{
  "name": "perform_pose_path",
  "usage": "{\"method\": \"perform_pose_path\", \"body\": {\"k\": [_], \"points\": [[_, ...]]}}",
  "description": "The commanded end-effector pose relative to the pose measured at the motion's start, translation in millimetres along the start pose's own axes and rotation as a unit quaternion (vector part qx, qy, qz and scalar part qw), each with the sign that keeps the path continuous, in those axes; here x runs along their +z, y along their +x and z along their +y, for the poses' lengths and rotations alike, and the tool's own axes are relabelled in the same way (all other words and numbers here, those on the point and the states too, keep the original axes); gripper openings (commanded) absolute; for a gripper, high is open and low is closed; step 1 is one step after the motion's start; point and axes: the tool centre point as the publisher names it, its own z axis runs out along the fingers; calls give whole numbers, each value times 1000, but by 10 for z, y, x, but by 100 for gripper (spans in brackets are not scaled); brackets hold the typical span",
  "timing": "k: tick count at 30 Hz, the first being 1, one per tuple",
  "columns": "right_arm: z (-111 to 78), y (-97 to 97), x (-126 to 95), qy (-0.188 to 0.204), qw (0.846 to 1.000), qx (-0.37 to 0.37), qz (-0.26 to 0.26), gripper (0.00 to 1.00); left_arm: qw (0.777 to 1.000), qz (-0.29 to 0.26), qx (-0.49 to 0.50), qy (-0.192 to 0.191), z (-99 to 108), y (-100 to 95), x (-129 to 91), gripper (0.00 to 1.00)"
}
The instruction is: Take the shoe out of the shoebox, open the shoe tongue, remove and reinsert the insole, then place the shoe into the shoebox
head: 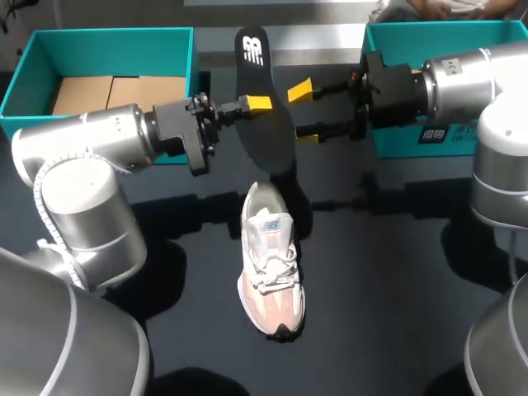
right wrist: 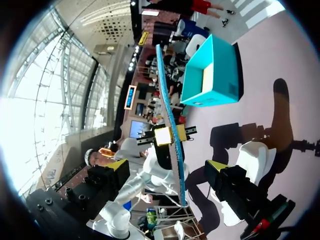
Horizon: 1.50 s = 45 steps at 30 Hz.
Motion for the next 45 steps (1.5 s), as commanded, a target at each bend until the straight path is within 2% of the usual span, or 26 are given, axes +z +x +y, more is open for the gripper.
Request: {"method": "perform_pose_path", "body": {"k": [1, 3, 4, 9, 11, 17, 19, 31, 32, 35, 37, 40, 45], "points": [[41, -53, 144, 7, 1000, -7, 4, 73, 1000, -1, -6, -3, -28, -11, 35, 0], [37, -87, 168, 8, 1000, -10, 8, 49, 1000, -2, -10, -4, -34, -21, 53, 0], [37, -97, 173, 9, 1000, -12, 9, 43, 1000, -4, -13, -3, -37, -28, 62, 0], [37, -148, 228, 13, 1000, -17, 18, 34, 1000, -9, -27, -4, -46, -69, 104, 0], [38, -160, 248, 15, 1000, -18, 21, 24, 999, -9, -33, -5, -52, -74, 122, 0], [44, -170, 269, 17, 999, -21, 24, 9, 999, -10, -37, -3, -74, -79, 178, 0], [47, -169, 269, 18, 999, -24, 24, 0, 999, -10, -38, -2, -77, -73, 190, 0], [57, -148, 259, 23, 999, -35, 33, 2, 999, -1, -34, -1, -28, -9, 242, 0], [60, -146, 257, 23, 998, -38, 35, 5, 999, 0, -33, -1, -28, -7, 242, 0], [64, -142, 255, 21, 998, -44, 39, 23, 1000, 1, -31, 0, -27, 5, 243, 0], [67, -140, 255, 23, 998, -46, 42, 26, 1000, 1, -30, 0, -26, 16, 244, 0], [79, -136, 264, 26, 998, -48, 44, 25, 1000, 1, -29, 0, -27, 26, 252, 0], [87, -137, 284, 29, 997, -50, 47, 11, 1000, 1, -28, 1, -30, 31, 272, 0]]}}
